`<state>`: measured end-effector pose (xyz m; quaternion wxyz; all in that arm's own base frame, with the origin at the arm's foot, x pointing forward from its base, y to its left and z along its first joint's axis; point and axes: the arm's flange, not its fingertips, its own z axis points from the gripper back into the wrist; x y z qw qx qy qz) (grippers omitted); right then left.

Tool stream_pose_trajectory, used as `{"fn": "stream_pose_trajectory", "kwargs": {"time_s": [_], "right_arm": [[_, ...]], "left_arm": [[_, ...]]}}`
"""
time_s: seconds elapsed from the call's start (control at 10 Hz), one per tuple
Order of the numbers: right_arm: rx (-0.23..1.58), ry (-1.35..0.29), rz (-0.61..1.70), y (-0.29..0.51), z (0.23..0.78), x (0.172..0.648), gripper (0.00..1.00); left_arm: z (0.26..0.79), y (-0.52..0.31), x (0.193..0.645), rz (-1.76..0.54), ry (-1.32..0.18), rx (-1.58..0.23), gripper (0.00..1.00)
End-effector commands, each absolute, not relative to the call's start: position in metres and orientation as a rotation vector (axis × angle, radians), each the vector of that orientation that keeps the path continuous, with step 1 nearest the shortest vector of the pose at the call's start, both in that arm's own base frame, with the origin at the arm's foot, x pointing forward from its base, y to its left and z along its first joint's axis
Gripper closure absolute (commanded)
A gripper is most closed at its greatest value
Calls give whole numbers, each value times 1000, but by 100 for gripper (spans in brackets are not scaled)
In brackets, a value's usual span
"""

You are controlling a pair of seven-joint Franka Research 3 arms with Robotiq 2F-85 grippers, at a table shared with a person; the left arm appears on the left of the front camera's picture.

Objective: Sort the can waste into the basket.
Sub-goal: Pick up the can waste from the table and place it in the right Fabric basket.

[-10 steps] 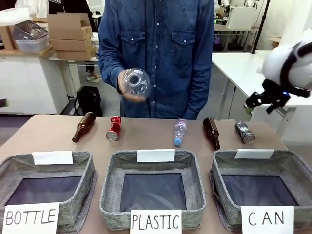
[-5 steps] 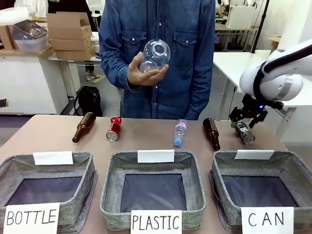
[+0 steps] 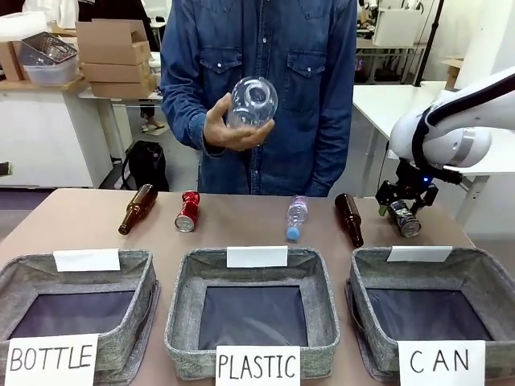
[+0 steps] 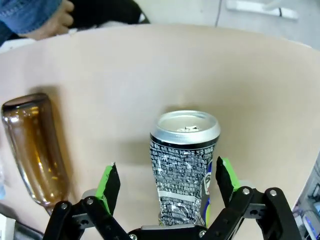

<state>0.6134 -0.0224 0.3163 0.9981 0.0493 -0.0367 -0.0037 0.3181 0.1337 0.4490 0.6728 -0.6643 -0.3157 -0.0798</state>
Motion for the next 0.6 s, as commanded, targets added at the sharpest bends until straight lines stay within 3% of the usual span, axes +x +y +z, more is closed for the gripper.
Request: {"fn": "stream_pose_trajectory", "kwargs": {"time_s": [0.0,0.1,0.2,0.3,0.4,0.5], "right_arm": [[55,-58,-50,-17,321,621,0],[39,-48,-63,-17,319,622,58],[27,-46,-59,-17,317,622,58],[7,-40,-64,-16,315,622,100],[-22,-33,-76,-16,312,622,63],[-22,-31,-78,-16,310,622,100]], "left_arm": [[450,132,318,-198,-738,-1507,0],[450,132,318,-198,-738,-1507,0],[450,132,318,-198,-738,-1507,0],[450,132,318,-198,-738,-1507,0],[450,132,318,-198,-738,-1507,0],[450,132,318,-198,-738,-1507,0]]}}
